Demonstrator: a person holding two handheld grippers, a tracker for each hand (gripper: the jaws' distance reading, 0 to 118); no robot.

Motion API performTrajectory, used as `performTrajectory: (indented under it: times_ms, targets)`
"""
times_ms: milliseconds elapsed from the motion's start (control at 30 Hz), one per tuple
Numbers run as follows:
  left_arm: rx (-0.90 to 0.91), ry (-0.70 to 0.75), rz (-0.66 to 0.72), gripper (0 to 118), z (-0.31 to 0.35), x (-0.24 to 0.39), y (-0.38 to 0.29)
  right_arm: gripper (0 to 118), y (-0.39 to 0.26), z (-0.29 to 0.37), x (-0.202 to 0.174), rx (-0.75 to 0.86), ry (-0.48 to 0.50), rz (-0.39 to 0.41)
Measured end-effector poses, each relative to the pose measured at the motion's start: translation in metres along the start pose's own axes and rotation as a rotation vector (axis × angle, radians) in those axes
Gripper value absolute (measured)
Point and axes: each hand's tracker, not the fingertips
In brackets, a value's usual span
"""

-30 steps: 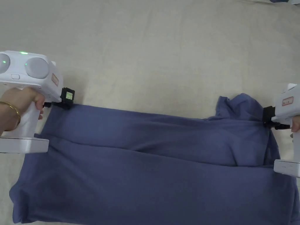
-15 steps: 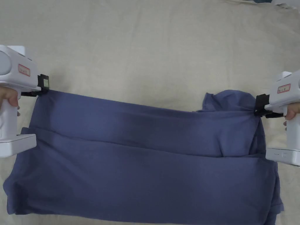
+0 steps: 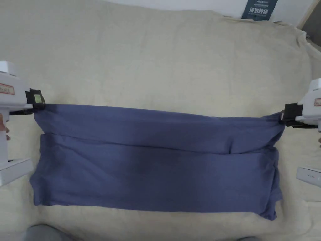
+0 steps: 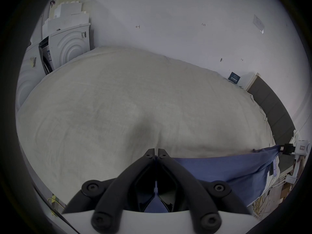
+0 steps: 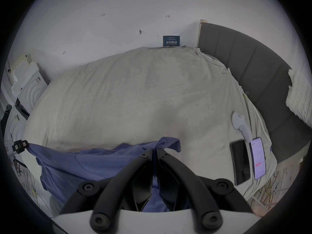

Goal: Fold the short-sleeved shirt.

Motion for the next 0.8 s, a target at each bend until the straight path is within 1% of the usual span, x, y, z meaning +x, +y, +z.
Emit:
performTrajectory:
  times_ms: [167, 200, 267, 433, 467, 533, 633, 767, 800]
  targets:
    - [0.008, -0.018, 0.015, 0, 0.033, -0.012, -0.042, 3, -0.049, 0.029, 0.013, 0.008, 0.015, -0.033]
    - [0.007, -0.018, 0.018, 0, 0.038, -0.014, -0.052, 3, -0.058, 0.027, 0.021, 0.006, 0.016, -0.039]
    - [-0.002, -0.014, 0.025, 0, 0.047, -0.015, -0.073, 3, -0.078, 0.030, 0.026, -0.004, 0.018, -0.047]
    - [-0.102, 0.041, -0.034, 0, 0.039, -0.018, -0.122, 3, -0.124, 0.011, 0.041, -0.076, -0.006, -0.058]
    - [-0.127, 0.056, -0.037, 0, 0.034, -0.018, -0.130, 3, -0.136, 0.016, 0.029, -0.095, -0.015, -0.052]
    - [-0.147, 0.076, -0.048, 0, 0.024, -0.021, -0.140, 3, -0.152, 0.007, 0.029, -0.130, -0.034, -0.052]
    - [-0.180, 0.096, -0.042, 0, 0.016, -0.021, -0.150, 3, -0.172, -0.004, 0.023, -0.164, -0.054, -0.073]
    - [-0.175, 0.111, -0.046, 0, 0.015, -0.021, -0.153, 3, -0.187, -0.013, 0.017, -0.176, -0.068, -0.083]
    - [-0.174, 0.113, -0.031, 4, 0.015, -0.021, -0.153, 5, -0.189, -0.013, 0.016, -0.171, -0.069, -0.083]
